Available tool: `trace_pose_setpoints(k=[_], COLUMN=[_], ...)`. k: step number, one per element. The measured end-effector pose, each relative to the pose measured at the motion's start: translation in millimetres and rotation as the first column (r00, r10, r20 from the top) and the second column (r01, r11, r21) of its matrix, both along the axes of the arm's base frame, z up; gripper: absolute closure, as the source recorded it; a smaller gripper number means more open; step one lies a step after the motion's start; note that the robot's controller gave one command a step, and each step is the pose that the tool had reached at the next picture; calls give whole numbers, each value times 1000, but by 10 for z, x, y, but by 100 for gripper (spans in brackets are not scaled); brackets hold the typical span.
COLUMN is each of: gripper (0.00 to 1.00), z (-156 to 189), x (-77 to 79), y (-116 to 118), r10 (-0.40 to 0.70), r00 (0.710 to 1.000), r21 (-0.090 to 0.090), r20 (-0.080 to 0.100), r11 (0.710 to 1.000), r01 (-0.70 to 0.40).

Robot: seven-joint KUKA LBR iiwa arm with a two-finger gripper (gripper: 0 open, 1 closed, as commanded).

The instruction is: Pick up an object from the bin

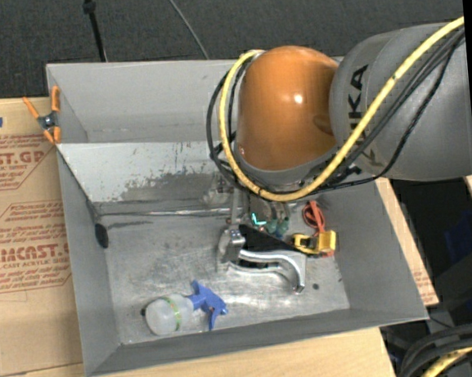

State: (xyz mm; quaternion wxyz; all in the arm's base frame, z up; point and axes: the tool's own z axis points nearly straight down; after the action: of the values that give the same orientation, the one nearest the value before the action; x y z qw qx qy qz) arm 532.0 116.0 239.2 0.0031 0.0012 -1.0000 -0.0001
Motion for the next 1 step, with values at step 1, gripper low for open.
trace_pose_setpoints(k=[1], gripper=[0], z=[40], x=[16], y=[-5], r10=[-1], r00=[1000], r21=[1], r20=[7], r11=[1000], r01=[1])
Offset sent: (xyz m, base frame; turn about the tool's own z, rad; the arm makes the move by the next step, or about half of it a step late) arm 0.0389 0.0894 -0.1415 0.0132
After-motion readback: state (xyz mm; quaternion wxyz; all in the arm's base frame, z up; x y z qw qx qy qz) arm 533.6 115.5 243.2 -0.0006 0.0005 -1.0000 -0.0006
